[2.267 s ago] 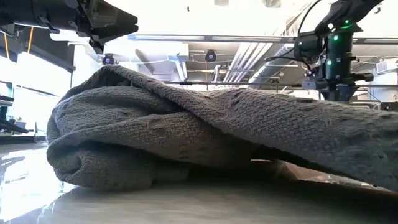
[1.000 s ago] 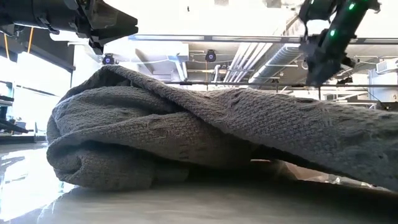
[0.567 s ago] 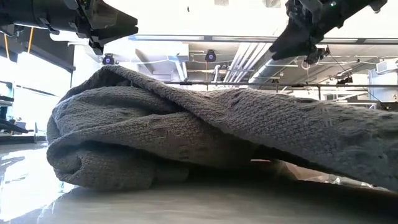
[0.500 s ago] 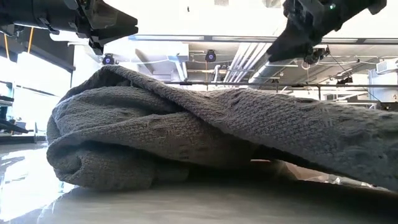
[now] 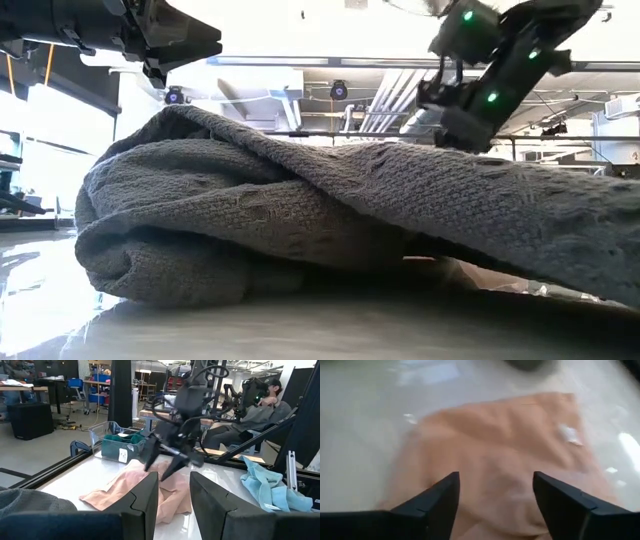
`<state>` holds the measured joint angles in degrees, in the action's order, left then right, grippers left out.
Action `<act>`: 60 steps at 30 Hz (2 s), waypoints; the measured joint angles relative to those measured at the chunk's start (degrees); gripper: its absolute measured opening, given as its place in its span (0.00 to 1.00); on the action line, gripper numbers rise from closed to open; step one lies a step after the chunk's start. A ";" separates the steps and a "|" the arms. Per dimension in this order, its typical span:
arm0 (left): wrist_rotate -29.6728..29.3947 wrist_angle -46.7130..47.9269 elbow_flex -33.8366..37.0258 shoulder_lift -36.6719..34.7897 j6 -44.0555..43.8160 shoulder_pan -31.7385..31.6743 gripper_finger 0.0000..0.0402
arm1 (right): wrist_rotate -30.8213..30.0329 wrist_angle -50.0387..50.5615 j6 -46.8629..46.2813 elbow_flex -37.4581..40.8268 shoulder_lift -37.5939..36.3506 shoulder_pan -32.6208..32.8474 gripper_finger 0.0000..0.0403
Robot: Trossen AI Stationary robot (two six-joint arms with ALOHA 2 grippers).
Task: Sort towels by color in basket
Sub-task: Put the pink towel into the left transparent bin
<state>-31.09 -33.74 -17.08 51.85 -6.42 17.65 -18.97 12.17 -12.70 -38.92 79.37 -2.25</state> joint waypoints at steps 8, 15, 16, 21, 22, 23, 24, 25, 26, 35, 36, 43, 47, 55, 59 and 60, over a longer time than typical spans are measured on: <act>-0.15 0.00 0.00 0.01 0.01 0.00 0.25 | 1.84 0.52 -0.27 -0.76 6.24 -5.58 0.63; -0.11 -0.24 0.00 0.01 3.08 0.92 0.25 | 6.97 -1.23 -1.47 -1.10 14.04 -4.69 0.40; -0.09 -0.59 0.00 0.01 4.30 1.43 0.25 | 6.79 -1.71 -2.11 -1.13 14.98 -4.14 0.36; -5.27 -1.89 -0.04 1.19 15.29 5.45 0.22 | 4.57 -9.23 -6.22 -1.00 18.21 0.15 0.12; -7.75 -2.24 -0.04 1.81 17.75 6.28 0.20 | 3.77 -11.52 -6.64 -0.89 18.54 1.36 0.08; -9.74 -2.99 -0.04 2.60 20.02 6.96 0.19 | 2.85 -13.48 -6.81 -0.82 18.72 2.55 0.05; -11.56 -3.80 -0.04 3.52 22.32 7.57 0.18 | 1.74 -15.40 -6.86 -0.77 18.80 3.76 0.03; -12.83 -4.35 -0.04 4.30 24.31 8.04 0.17 | 0.36 -17.33 -7.14 -0.73 18.91 4.84 0.03; -13.55 -5.19 -0.04 5.14 25.92 8.40 0.16 | -1.05 -18.86 -7.89 -0.59 19.06 5.81 0.04; -7.61 -13.40 -0.04 11.21 29.46 7.11 0.12 | -15.24 -29.00 -10.93 -0.54 18.87 11.33 0.02; -4.14 -13.98 -0.04 11.61 29.59 6.51 0.12 | -14.64 -30.18 -9.90 -0.54 18.65 11.66 0.02; 11.19 -23.24 -0.11 16.39 41.71 3.69 0.15 | -11.74 -49.59 -5.50 -0.56 18.85 12.49 0.04; 11.14 -25.11 -3.14 20.86 50.87 3.62 0.24 | -6.19 -55.67 1.92 -0.60 18.87 12.21 0.03; 10.89 -19.88 -13.00 31.88 55.88 1.56 0.48 | 2.84 -63.51 2.68 4.75 18.91 8.94 0.03; 7.98 -19.48 -16.57 37.24 56.11 -0.04 0.57 | 5.77 -72.23 3.76 9.59 18.91 8.60 0.03; 7.60 -19.67 -17.49 38.49 56.11 -0.46 0.59 | 5.93 -74.74 3.71 11.03 18.91 8.62 0.03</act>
<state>-23.49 -53.41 -34.57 90.34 49.69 17.19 -13.04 -62.57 -8.99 -27.89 98.28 6.37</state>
